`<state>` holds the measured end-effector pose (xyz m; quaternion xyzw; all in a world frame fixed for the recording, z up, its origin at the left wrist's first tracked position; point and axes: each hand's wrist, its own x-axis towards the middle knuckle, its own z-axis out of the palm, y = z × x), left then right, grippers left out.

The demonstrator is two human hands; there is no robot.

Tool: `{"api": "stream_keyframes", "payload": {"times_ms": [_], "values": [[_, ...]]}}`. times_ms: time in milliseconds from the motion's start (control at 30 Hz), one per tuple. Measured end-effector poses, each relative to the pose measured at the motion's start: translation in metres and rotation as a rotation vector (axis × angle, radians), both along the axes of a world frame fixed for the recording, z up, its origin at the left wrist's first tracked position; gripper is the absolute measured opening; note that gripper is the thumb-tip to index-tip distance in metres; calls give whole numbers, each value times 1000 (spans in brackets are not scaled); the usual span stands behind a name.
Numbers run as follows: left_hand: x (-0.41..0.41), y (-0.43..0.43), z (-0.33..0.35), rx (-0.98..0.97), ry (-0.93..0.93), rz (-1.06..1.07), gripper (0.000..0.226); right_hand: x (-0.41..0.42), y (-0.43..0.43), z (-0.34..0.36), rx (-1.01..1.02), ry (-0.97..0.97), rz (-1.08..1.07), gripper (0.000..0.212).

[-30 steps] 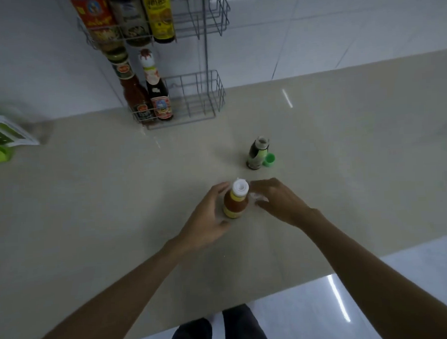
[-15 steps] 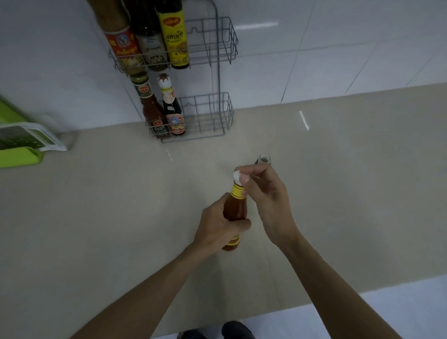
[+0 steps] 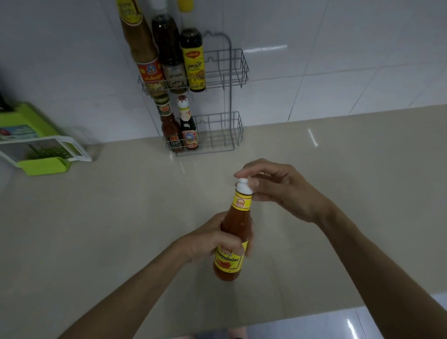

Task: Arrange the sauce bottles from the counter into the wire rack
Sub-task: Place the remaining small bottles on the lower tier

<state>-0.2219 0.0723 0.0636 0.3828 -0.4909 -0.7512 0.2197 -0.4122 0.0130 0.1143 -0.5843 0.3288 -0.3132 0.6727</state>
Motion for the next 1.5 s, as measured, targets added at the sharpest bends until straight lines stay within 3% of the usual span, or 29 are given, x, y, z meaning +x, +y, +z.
{"api": "stream_keyframes", "payload": {"times_ms": [133, 200, 300, 367, 400, 467, 533, 567, 633, 700, 733, 800, 867, 900, 967, 1000, 1100, 1200, 1267, 1400, 1500], "values": [[5, 4, 8, 39, 26, -32, 50, -3, -3, 20, -86, 70, 128, 25], [8, 6, 10, 52, 28, -66, 50, 0, -3, 35, -247, 210, 186, 23], [18, 6, 20, 93, 74, -167, 47, 9, 2, 51, -696, 542, 303, 19], [24, 7, 28, 66, 37, -241, 44, 14, 8, 47, -1144, 751, 265, 28], [23, 9, 31, 0, -60, -221, 39, 15, 11, 40, -1265, 817, 205, 29], [15, 13, 26, -237, -435, 2, 26, 20, 14, 24, -1291, 1022, 80, 21], [11, 16, 15, -458, -829, 235, 31, 29, 15, 8, -1133, 1276, 138, 18], [13, 15, 11, -448, -829, 225, 31, 31, 17, 4, -1036, 1326, 159, 24], [27, 10, 19, -231, -530, 34, 25, 29, 22, 13, -942, 1139, 123, 34], [39, 9, 32, -59, -327, -151, 25, 30, 31, 18, -1112, 838, 30, 35], [39, 9, 35, -82, -332, -153, 25, 30, 33, 20, -1193, 817, -16, 30], [27, 8, 33, -227, -555, 19, 25, 36, 22, 16, -1141, 1009, -109, 19], [12, 6, 33, -474, -992, 170, 33, 45, 6, 9, -717, 1179, -69, 17], [8, 5, 30, -550, -1099, 222, 36, 48, -1, 9, -511, 1190, -56, 26], [9, 0, 27, -514, -1018, 316, 37, 50, -14, 13, -216, 938, -90, 47], [14, -3, 26, -445, -888, 353, 39, 53, -18, 16, -223, 821, -149, 47], [33, -10, 20, -329, -573, 339, 64, 63, -25, 32, -414, 803, -251, 36], [45, -22, 11, -356, -592, 298, 59, 70, -38, 41, -448, 672, -405, 42], [48, -34, 3, -410, -598, 357, 54, 73, -37, 34, -404, 526, -374, 42], [55, -67, -8, -480, -577, 418, 52, 85, -34, 5, -406, 502, -288, 41], [76, -100, -25, -453, -682, 239, 95, 100, -63, -10, -368, 468, -466, 37]]}}
